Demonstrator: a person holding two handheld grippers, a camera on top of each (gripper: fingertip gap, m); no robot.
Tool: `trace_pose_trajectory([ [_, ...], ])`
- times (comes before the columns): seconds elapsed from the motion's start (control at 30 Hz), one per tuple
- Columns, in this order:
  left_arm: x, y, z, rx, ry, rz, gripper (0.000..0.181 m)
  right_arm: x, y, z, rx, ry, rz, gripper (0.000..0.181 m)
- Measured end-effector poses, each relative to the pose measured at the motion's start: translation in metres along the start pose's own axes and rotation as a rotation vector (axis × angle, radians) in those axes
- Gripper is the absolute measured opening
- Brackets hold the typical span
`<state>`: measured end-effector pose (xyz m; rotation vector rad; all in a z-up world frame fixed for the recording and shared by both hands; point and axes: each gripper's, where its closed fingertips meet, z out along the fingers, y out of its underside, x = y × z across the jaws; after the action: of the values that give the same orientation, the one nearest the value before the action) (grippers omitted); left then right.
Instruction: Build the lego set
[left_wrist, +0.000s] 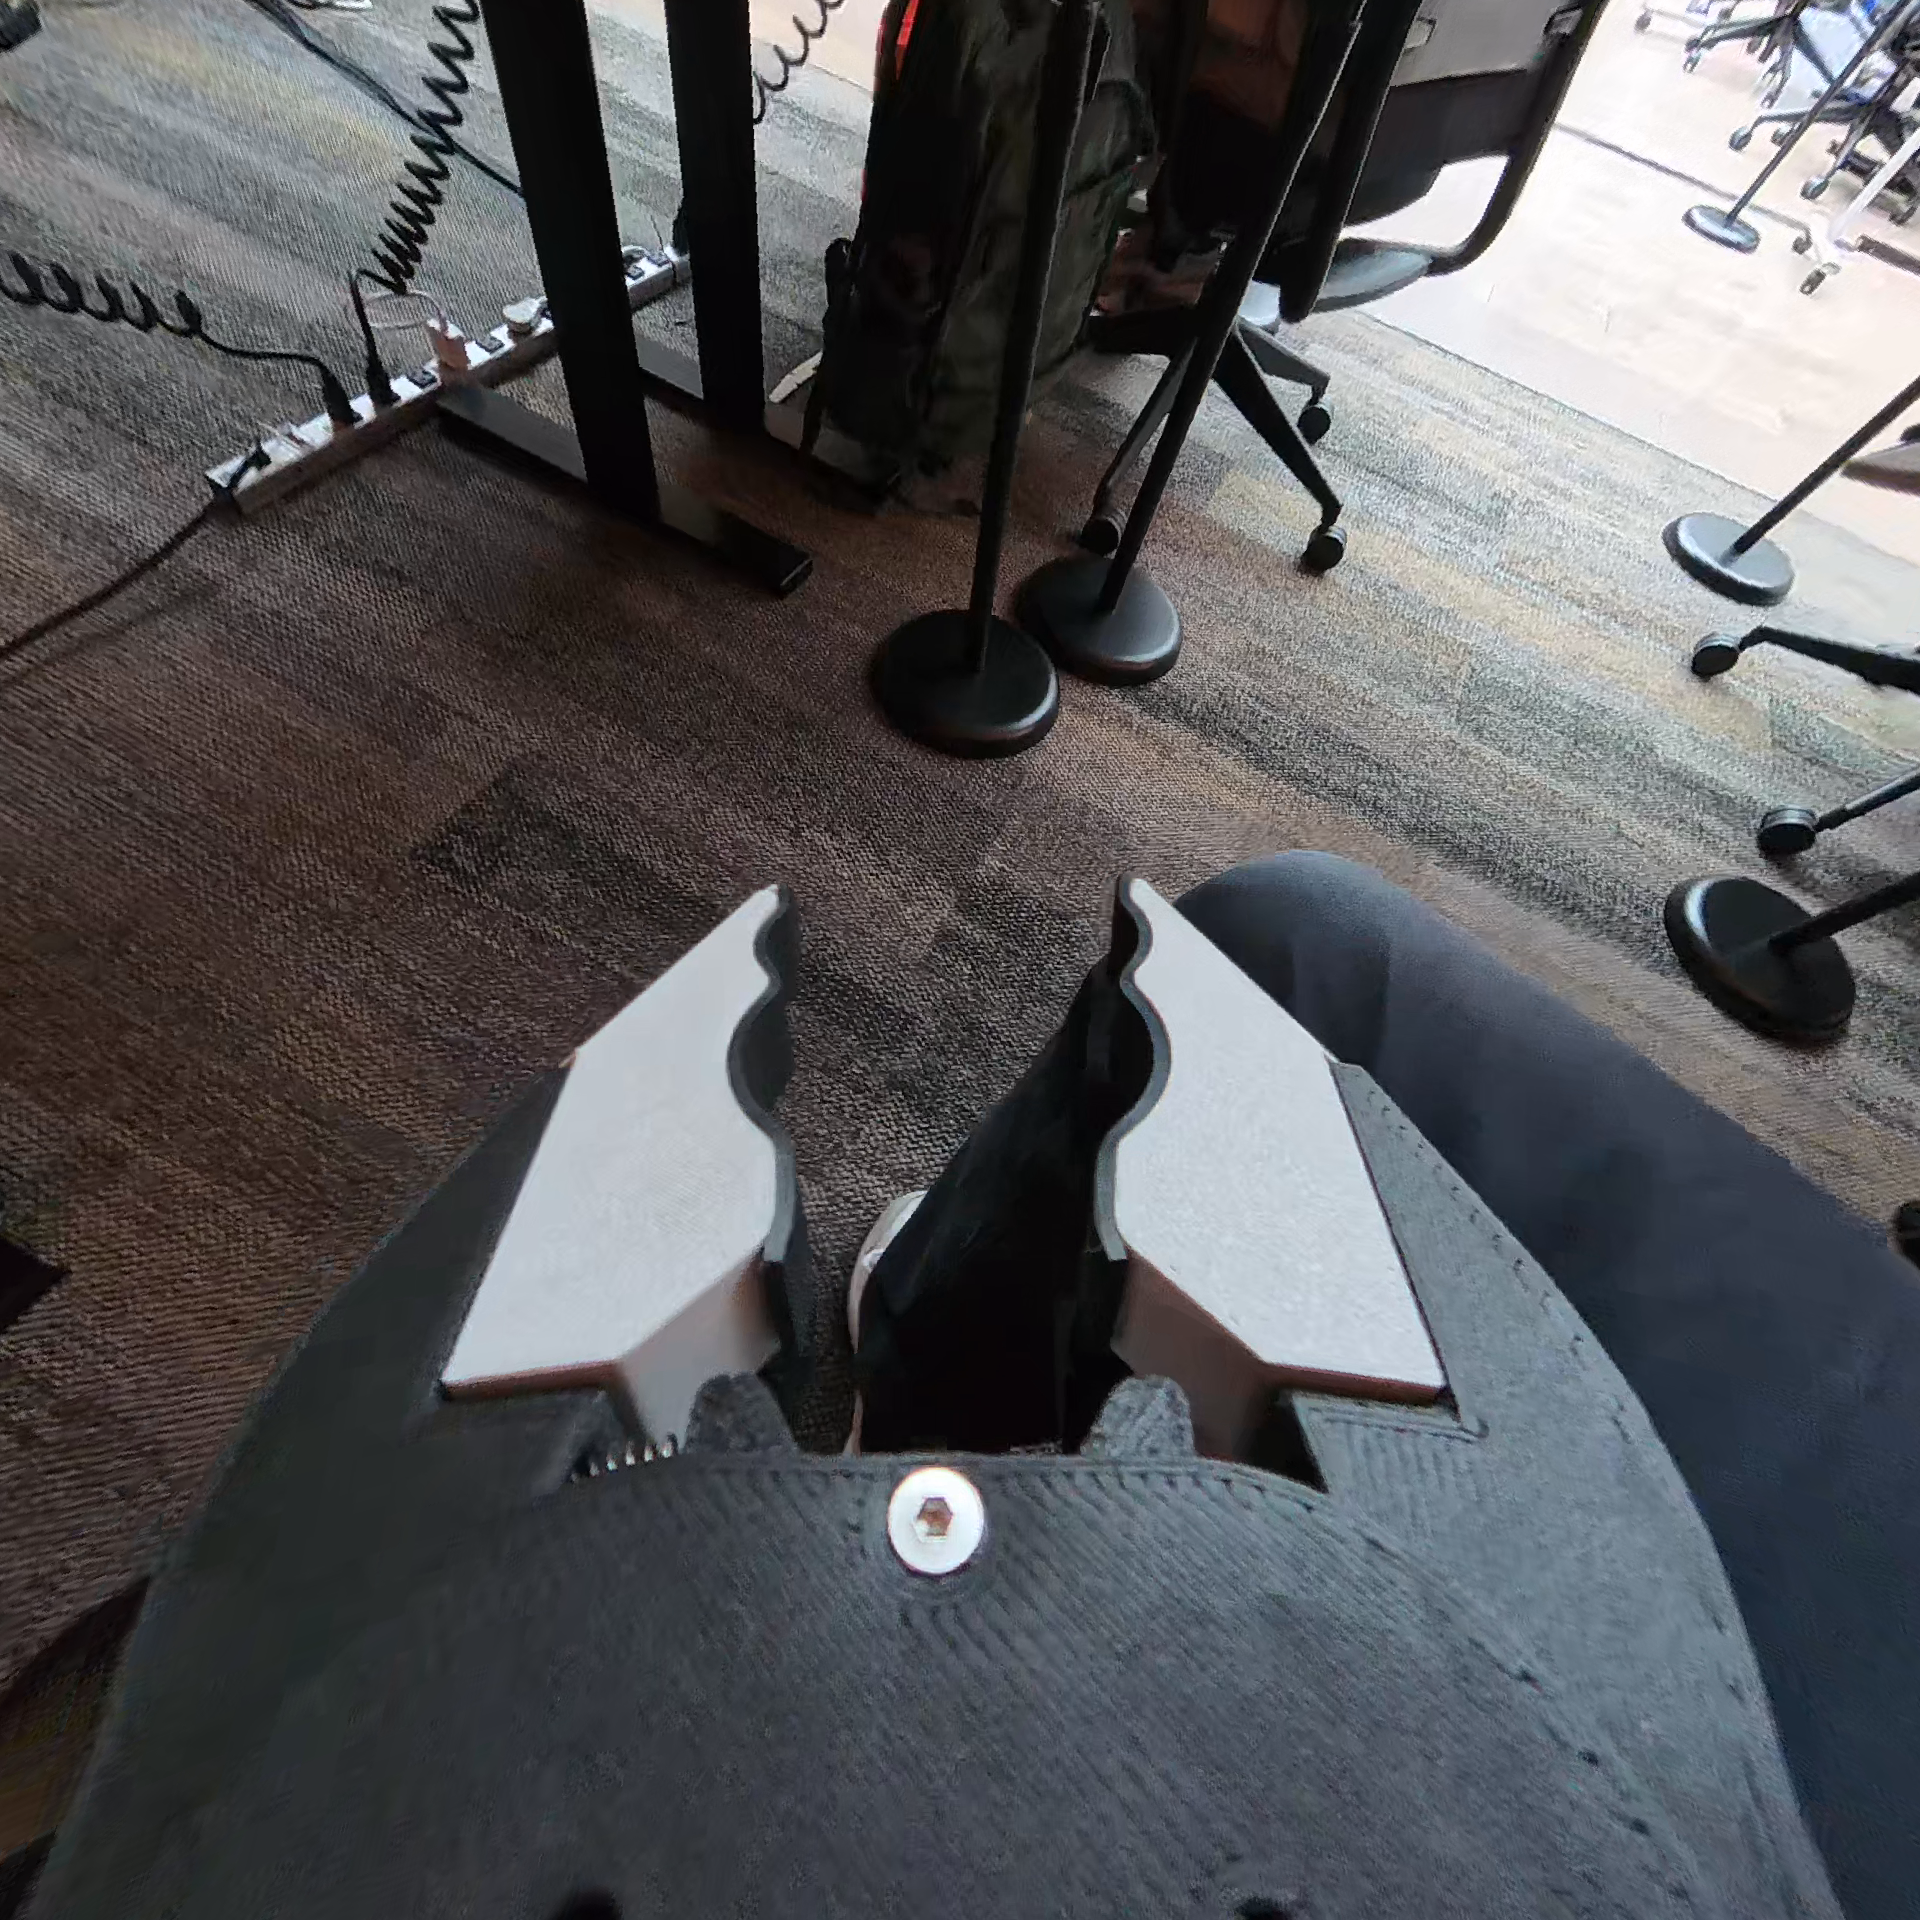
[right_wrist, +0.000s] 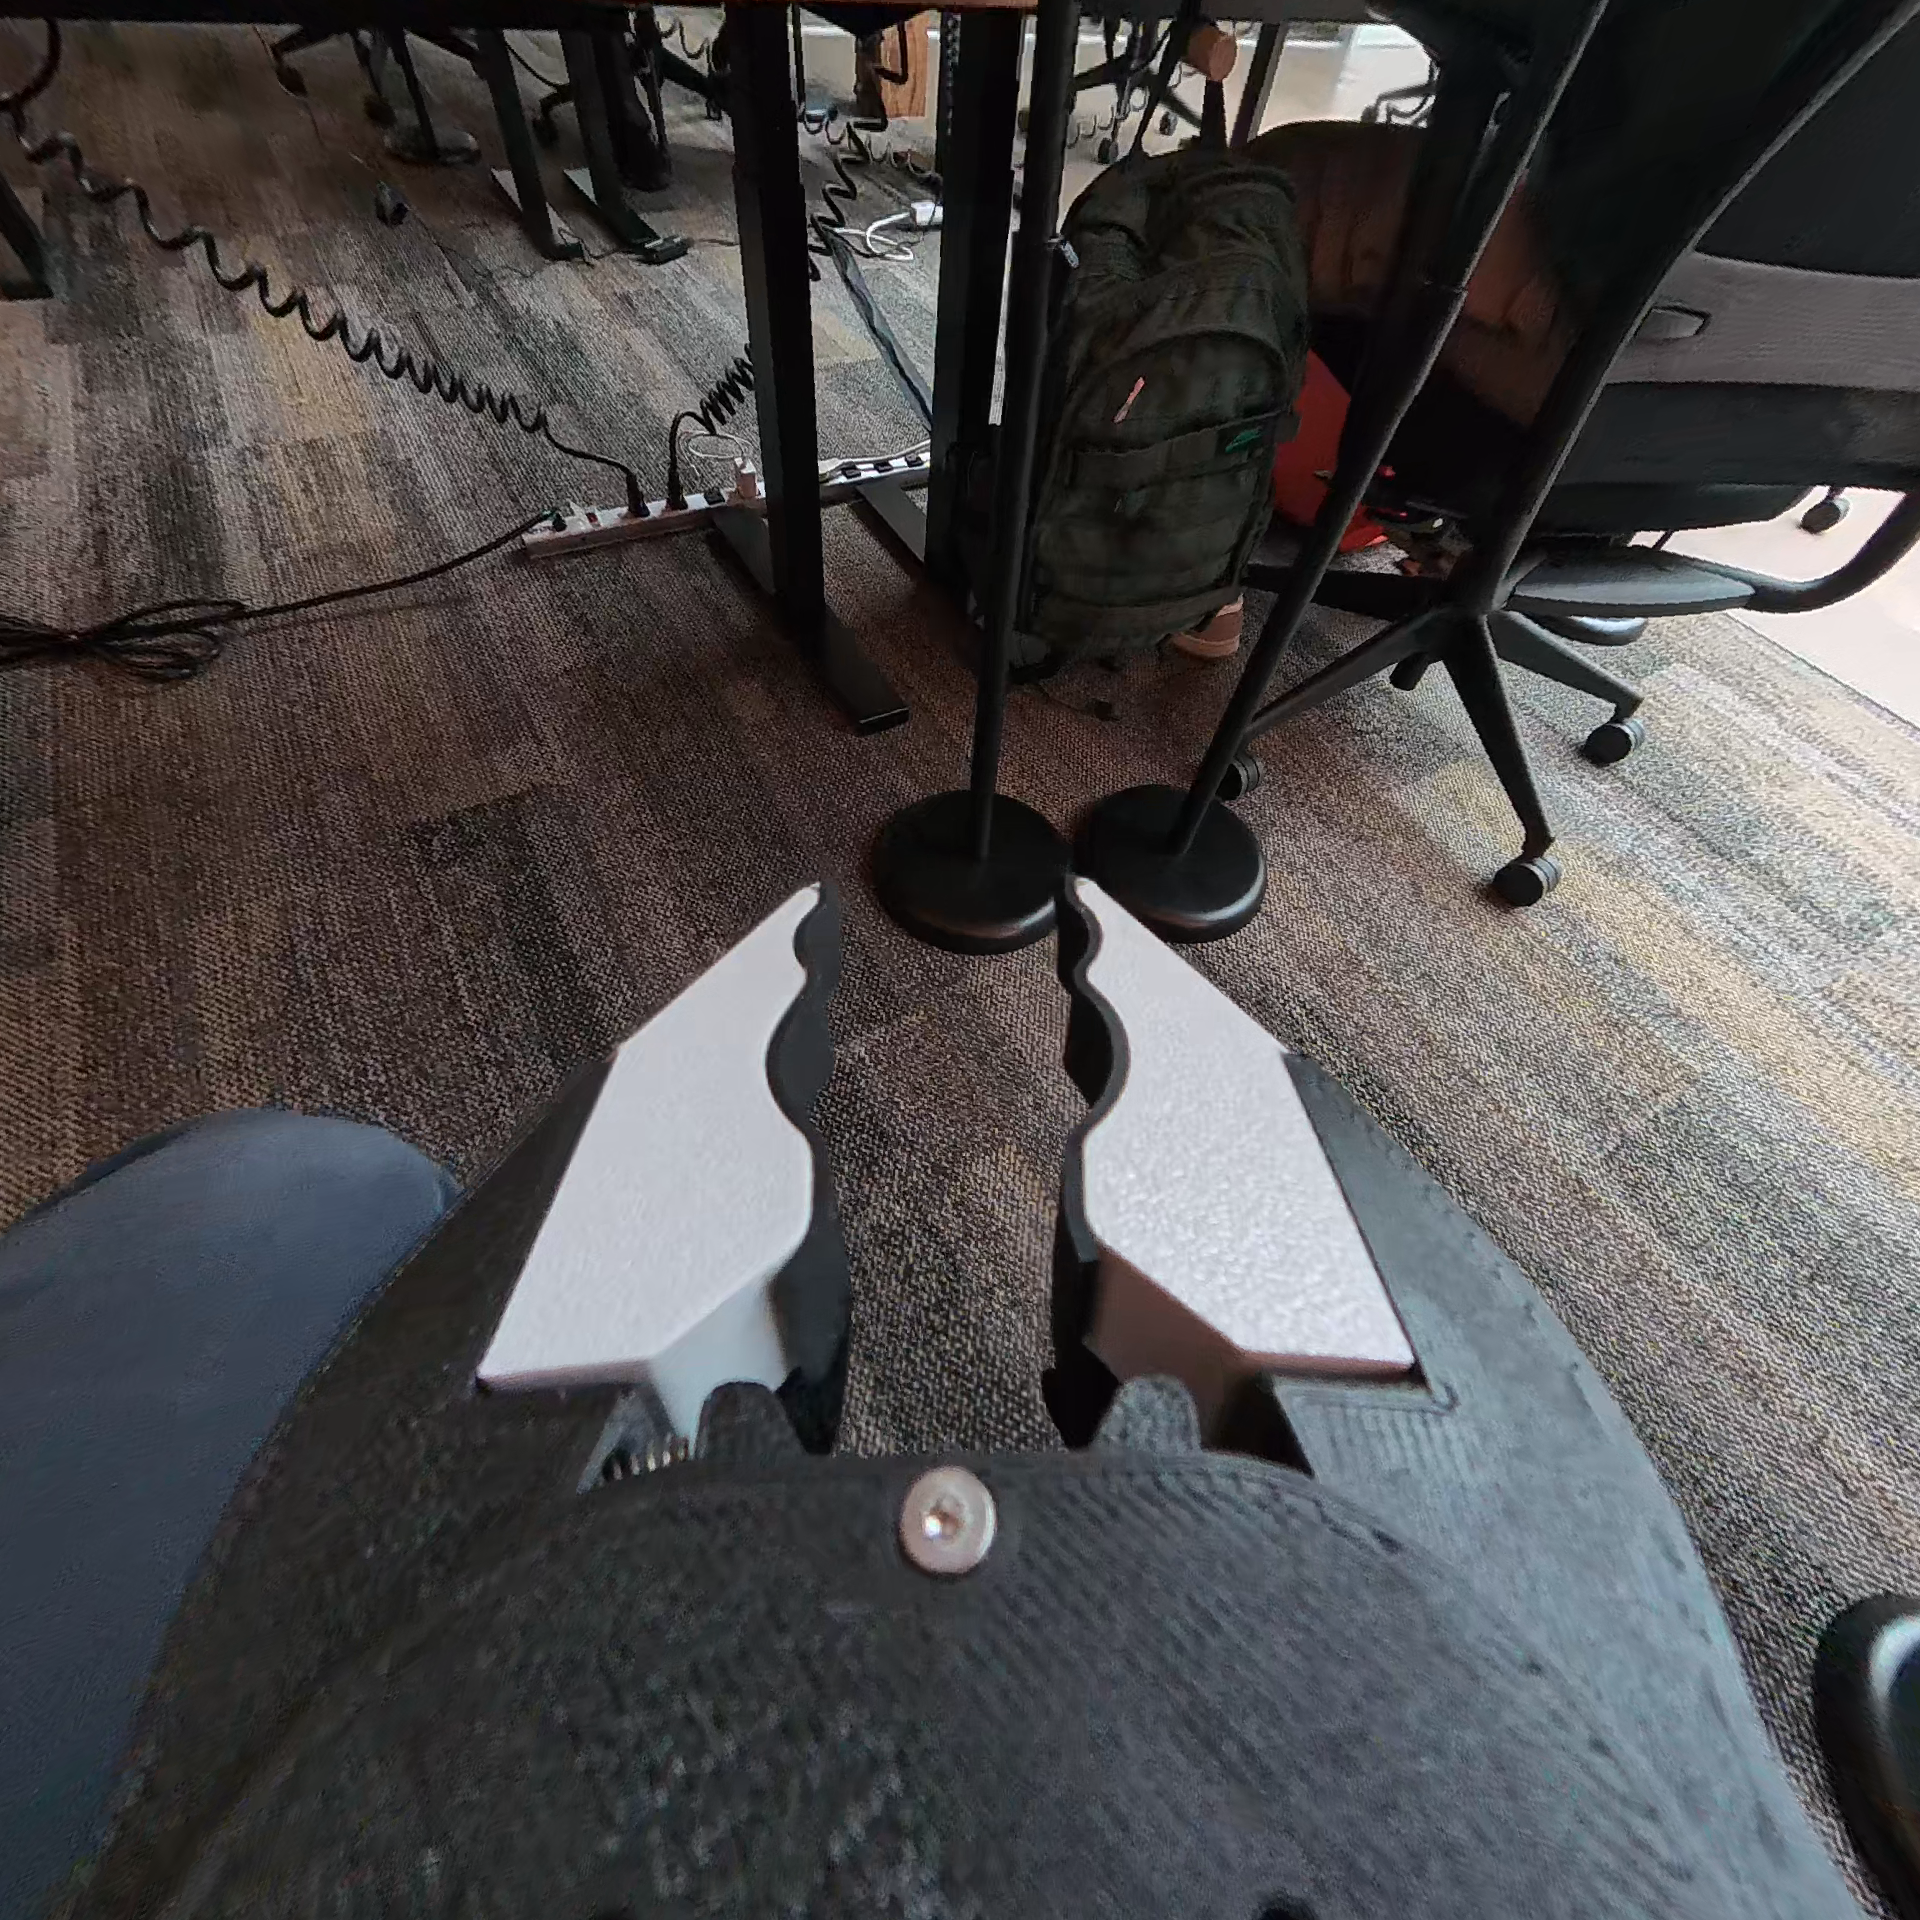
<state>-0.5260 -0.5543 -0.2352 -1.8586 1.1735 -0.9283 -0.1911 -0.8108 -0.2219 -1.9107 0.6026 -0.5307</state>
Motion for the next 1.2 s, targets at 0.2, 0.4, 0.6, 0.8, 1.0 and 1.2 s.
trace_pose_trajectory([
  [0.2,-0.021,0.020,0.033,0.015,0.022,0.003,0.058,-0.010,0.006,0.021,0.011,-0.028,0.077,0.041],
  [0.4,-0.048,0.025,0.044,0.003,-0.010,0.123,0.058,-0.035,-0.005,0.046,0.030,-0.029,0.090,0.040],
  [0.6,-0.077,0.043,0.032,-0.020,-0.015,0.068,0.057,-0.059,0.004,0.061,-0.025,-0.048,0.005,0.040],
  [0.8,-0.110,0.062,0.034,-0.069,-0.074,0.120,0.058,-0.068,0.048,0.071,-0.101,-0.058,0.028,0.039],
  [1.0,-0.124,0.031,0.087,-0.046,0.021,0.051,0.056,-0.090,0.086,0.095,-0.218,-0.120,-0.158,0.032],
  [1.2,-0.121,-0.091,0.121,0.052,0.012,0.127,0.054,-0.110,-0.001,0.159,-0.089,-0.204,-0.030,0.032],
])
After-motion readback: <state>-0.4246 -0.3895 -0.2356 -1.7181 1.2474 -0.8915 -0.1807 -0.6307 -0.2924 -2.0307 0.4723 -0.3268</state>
